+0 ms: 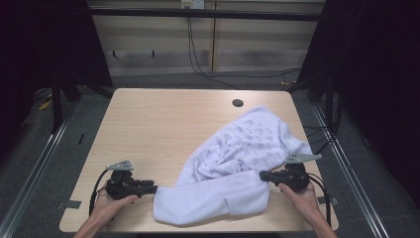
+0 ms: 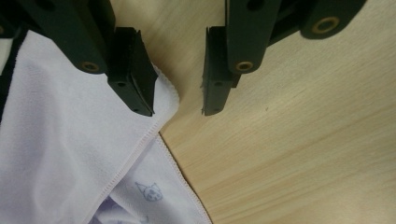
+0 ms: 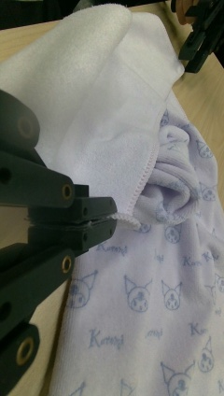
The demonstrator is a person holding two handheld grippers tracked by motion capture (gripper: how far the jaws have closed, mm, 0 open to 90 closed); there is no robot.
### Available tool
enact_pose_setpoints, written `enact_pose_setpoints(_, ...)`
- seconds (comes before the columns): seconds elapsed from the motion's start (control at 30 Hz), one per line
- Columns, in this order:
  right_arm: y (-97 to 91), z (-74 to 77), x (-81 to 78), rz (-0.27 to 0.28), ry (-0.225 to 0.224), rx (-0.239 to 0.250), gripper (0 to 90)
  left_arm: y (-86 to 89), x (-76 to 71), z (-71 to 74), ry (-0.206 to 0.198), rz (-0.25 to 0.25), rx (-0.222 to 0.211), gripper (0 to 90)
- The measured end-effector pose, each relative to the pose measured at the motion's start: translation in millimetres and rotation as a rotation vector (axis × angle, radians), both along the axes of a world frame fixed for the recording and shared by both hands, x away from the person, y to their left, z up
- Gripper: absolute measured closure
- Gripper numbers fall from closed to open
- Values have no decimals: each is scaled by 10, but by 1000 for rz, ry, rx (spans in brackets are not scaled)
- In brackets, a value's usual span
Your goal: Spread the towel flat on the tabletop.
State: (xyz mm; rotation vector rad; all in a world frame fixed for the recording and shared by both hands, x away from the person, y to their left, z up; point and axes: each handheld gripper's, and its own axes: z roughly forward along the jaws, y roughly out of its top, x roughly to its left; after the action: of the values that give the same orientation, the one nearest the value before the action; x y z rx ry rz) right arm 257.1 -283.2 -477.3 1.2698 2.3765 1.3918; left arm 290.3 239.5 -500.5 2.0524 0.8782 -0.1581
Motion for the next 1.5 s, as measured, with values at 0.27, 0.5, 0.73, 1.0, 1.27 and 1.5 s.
enact_pose_setpoints(0.27, -1, -3, 12, 3, -1, 6, 884, -203, -5, -13, 16, -69, 31, 647)
enact_pose_setpoints(0.5, 2, 23, 59, -11, -12, 14, 885, -331, -95, 32, -11, -151, 48, 885)
enact_pose_setpoints(0.73, 9, 114, 318, -45, -33, 30, 886, -177, 252, 136, -36, -33, -54, 887)
enact_pose_setpoints(1.0, 7, 290, 736, -102, -75, 48, 886, -191, 487, 353, -107, 36, -117, 887)
enact_pose_setpoints(1.27, -114, 1010, 944, -155, -198, 93, 887, 46, 704, 1146, -289, 162, -249, 888)
enact_pose_setpoints(1.5, -154, 1675, 864, -149, -317, 106, 887, 3, 729, 1723, -410, 182, -324, 888)
